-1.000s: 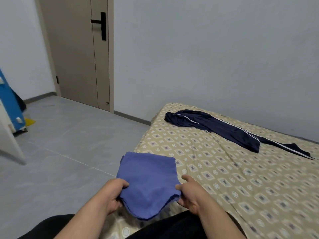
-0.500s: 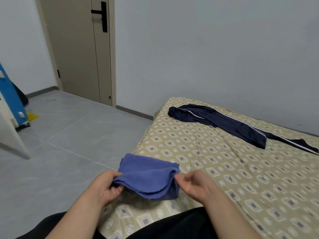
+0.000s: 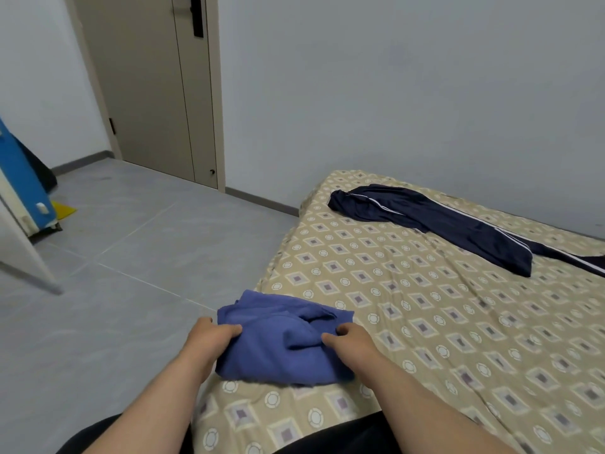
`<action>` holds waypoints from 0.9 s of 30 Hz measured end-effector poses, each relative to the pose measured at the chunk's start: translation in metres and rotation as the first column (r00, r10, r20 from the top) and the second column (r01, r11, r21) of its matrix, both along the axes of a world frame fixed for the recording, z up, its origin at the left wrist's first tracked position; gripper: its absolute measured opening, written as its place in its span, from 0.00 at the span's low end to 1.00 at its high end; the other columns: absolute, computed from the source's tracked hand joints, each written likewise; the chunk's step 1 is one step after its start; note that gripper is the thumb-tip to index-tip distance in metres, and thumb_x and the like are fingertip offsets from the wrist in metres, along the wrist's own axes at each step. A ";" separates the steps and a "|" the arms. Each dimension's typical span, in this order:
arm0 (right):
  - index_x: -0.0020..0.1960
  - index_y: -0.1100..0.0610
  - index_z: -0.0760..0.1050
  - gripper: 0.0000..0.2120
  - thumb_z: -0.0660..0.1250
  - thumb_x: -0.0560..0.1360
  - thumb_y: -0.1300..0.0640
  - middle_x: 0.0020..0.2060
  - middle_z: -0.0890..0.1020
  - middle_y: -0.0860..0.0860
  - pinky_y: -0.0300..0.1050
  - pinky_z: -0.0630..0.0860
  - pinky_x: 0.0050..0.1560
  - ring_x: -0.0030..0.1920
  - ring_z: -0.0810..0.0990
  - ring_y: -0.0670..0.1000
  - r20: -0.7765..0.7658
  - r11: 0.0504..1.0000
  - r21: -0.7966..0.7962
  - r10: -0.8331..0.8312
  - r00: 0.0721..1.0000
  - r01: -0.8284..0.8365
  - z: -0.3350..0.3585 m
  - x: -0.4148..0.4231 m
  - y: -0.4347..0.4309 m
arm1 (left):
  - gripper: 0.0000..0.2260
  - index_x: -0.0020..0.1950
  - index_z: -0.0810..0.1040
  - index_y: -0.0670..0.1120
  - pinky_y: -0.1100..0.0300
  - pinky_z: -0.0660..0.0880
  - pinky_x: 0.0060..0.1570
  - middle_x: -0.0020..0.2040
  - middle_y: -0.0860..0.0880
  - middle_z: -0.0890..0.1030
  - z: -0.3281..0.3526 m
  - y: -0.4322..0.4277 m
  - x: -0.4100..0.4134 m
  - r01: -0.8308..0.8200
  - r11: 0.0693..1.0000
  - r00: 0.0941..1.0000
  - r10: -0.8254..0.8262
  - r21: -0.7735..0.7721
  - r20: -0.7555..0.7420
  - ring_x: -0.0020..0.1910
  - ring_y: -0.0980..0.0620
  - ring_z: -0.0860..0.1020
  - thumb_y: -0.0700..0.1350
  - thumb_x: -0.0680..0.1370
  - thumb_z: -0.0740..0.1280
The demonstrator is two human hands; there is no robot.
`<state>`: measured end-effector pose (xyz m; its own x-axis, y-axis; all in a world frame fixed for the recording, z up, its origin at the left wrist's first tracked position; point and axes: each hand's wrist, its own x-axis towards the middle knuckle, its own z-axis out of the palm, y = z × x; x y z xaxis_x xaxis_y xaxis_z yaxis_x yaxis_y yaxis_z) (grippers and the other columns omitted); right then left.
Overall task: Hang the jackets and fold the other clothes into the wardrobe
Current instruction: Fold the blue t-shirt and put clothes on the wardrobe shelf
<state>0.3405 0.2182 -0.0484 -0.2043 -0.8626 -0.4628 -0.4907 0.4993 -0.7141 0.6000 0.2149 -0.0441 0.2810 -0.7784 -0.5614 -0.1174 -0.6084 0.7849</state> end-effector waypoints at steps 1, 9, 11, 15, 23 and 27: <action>0.44 0.54 0.73 0.06 0.69 0.73 0.54 0.40 0.78 0.47 0.41 0.70 0.40 0.41 0.76 0.47 0.012 0.999 -0.030 0.021 1.000 -0.021 -0.002 0.002 -0.002 | 0.21 0.65 0.72 0.38 0.55 0.74 0.43 0.58 0.43 0.80 -0.003 -0.001 -0.001 0.033 0.999 0.997 -0.033 0.011 -0.066 0.50 0.45 0.79 0.40 0.74 0.71; 0.35 0.54 0.64 0.16 0.69 0.74 0.57 0.35 0.69 0.56 0.44 0.64 0.38 0.36 0.68 0.51 0.167 0.998 -0.049 -0.016 0.986 0.025 -0.011 0.003 -0.024 | 0.02 0.40 0.77 0.40 0.57 0.71 0.36 0.37 0.43 0.81 -0.015 -0.012 -0.009 0.112 0.981 0.978 -0.081 -0.155 0.194 0.37 0.44 0.77 0.35 0.72 0.69; 0.39 0.56 0.69 0.10 0.66 0.76 0.56 0.38 0.74 0.56 0.45 0.69 0.41 0.39 0.72 0.52 0.232 0.985 -0.023 -0.161 0.959 0.170 -0.011 0.001 -0.028 | 0.06 0.36 0.75 0.41 0.58 0.68 0.31 0.32 0.45 0.79 -0.016 -0.014 -0.010 0.188 0.964 0.939 -0.121 -0.186 0.322 0.32 0.47 0.74 0.36 0.72 0.68; 0.55 0.58 0.75 0.17 0.56 0.82 0.46 0.51 0.81 0.56 0.52 0.76 0.59 0.52 0.79 0.58 0.268 0.876 0.153 -0.483 0.834 0.458 -0.014 -0.008 -0.026 | 0.05 0.38 0.77 0.43 0.58 0.69 0.34 0.36 0.46 0.81 -0.015 -0.019 -0.013 0.162 0.960 0.953 -0.093 -0.226 0.288 0.36 0.47 0.77 0.39 0.75 0.68; 0.47 0.51 0.70 0.16 0.59 0.59 0.59 0.39 0.79 0.46 0.42 0.68 0.36 0.37 0.77 0.49 0.305 0.993 0.067 -0.108 0.946 0.092 0.004 0.003 -0.015 | 0.22 0.56 0.76 0.49 0.56 0.78 0.48 0.51 0.51 0.83 -0.006 -0.012 -0.006 0.403 0.915 0.915 -0.403 -0.006 0.032 0.51 0.50 0.81 0.41 0.65 0.76; 0.52 0.44 0.74 0.15 0.66 0.69 0.59 0.48 0.82 0.45 0.41 0.75 0.43 0.47 0.82 0.47 0.249 0.996 -0.085 0.003 0.968 0.019 0.006 0.000 -0.022 | 0.15 0.54 0.76 0.48 0.58 0.75 0.43 0.48 0.49 0.82 -0.011 -0.015 -0.008 0.327 0.943 0.933 -0.313 -0.059 0.177 0.47 0.51 0.80 0.34 0.70 0.69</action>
